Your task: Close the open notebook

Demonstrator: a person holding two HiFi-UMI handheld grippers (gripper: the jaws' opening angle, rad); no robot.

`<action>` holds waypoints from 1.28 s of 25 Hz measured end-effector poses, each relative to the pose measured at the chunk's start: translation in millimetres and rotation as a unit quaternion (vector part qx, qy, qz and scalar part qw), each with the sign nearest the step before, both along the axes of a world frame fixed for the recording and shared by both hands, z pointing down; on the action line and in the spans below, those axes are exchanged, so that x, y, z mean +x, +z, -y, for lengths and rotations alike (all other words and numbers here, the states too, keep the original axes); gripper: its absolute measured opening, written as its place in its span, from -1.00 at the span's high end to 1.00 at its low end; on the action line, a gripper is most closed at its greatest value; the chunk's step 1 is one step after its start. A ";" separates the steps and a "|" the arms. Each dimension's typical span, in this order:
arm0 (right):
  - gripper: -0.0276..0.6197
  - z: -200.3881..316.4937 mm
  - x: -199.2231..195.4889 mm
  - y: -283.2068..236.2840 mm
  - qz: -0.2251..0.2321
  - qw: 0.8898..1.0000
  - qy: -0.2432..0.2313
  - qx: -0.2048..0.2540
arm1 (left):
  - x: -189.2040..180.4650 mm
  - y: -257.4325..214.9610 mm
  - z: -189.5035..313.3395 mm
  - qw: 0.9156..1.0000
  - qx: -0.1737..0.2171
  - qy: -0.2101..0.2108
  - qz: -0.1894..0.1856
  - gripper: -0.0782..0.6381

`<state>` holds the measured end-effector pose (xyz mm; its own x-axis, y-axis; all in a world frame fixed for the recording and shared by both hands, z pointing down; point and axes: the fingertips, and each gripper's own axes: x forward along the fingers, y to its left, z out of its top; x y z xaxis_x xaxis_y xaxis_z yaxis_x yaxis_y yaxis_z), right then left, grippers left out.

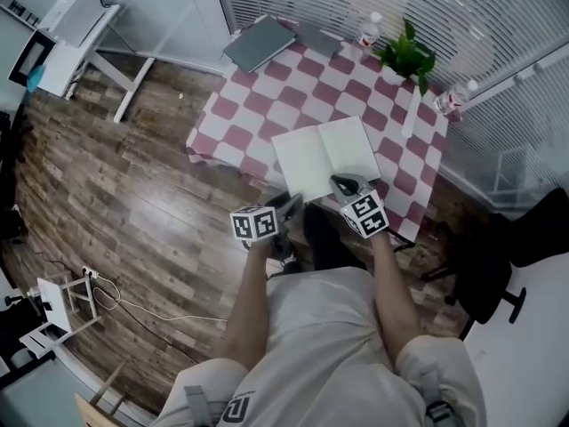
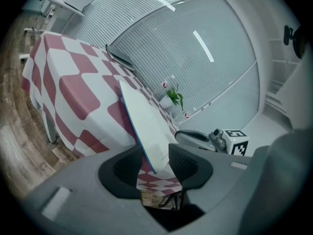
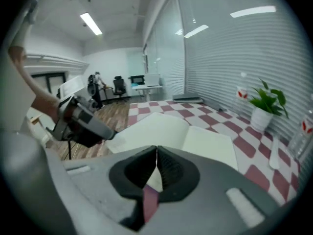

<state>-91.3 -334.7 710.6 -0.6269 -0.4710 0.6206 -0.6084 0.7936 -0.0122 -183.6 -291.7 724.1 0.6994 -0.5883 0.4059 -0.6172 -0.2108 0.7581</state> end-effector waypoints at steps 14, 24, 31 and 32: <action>0.49 -68.9 -60.9 -17.4 -0.083 0.984 -0.136 0.084 | 17.0 -48.3 10.0 0.996 0.058 0.036 0.054 0.33; 0.50 -60.0 -50.0 -39.5 -0.090 0.980 -0.078 0.158 | 40.4 -76.7 16.1 0.991 0.096 0.072 0.054 0.33; 0.83 -47.3 -33.0 -55.2 -0.077 0.982 -0.009 0.172 | 47.4 -90.9 22.3 0.988 0.119 0.081 0.059 0.32; 0.84 -46.4 -30.2 -57.1 -0.071 0.983 0.003 0.169 | 47.9 -94.1 22.1 0.987 0.125 0.082 0.061 0.32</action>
<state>-121.4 -288.3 653.5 -0.5419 -0.6683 0.5095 -0.5887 0.7346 0.3374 -135.7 -313.8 630.0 0.7486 -0.5637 0.3491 -0.6426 -0.4869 0.5916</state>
